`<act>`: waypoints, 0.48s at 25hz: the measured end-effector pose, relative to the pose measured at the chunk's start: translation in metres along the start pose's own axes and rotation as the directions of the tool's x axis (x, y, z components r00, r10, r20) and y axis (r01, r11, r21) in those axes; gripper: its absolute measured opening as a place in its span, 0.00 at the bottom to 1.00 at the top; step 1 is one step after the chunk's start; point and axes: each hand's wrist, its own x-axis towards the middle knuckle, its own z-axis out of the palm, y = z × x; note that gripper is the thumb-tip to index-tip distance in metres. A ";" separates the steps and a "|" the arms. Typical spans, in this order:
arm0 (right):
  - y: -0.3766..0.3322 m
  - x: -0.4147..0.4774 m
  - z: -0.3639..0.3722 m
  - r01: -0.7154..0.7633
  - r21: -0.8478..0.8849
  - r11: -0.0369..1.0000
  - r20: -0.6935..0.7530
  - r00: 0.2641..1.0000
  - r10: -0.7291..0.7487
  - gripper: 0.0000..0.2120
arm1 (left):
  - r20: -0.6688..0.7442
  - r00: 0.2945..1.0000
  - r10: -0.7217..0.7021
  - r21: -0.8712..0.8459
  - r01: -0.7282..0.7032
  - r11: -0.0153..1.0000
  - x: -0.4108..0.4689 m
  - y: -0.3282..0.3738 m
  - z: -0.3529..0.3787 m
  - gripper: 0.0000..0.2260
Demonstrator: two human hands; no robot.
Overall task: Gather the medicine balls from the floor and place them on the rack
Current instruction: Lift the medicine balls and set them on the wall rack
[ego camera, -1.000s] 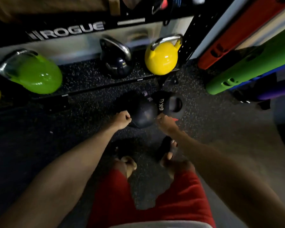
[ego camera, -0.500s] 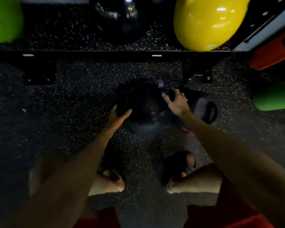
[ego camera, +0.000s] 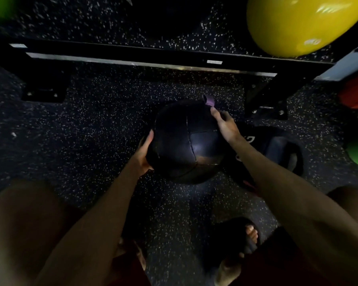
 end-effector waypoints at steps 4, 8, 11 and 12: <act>-0.029 -0.043 -0.017 0.022 0.045 0.999 -0.043 0.999 -0.020 0.41 | -0.097 0.994 0.042 0.116 -0.031 0.993 -0.054 0.032 0.008 0.39; -0.113 -0.131 -0.050 0.077 0.072 0.994 -0.076 0.995 -0.071 0.40 | -0.062 0.984 0.168 0.225 -0.151 0.963 -0.176 0.095 0.049 0.35; -0.188 -0.206 -0.078 0.118 0.074 0.990 -0.078 0.991 -0.112 0.40 | -0.049 0.983 0.179 0.237 -0.163 0.958 -0.280 0.141 0.080 0.36; -0.215 -0.233 -0.087 0.120 0.085 0.989 -0.086 0.990 -0.112 0.42 | -0.041 0.983 0.178 0.245 -0.163 0.956 -0.313 0.158 0.088 0.36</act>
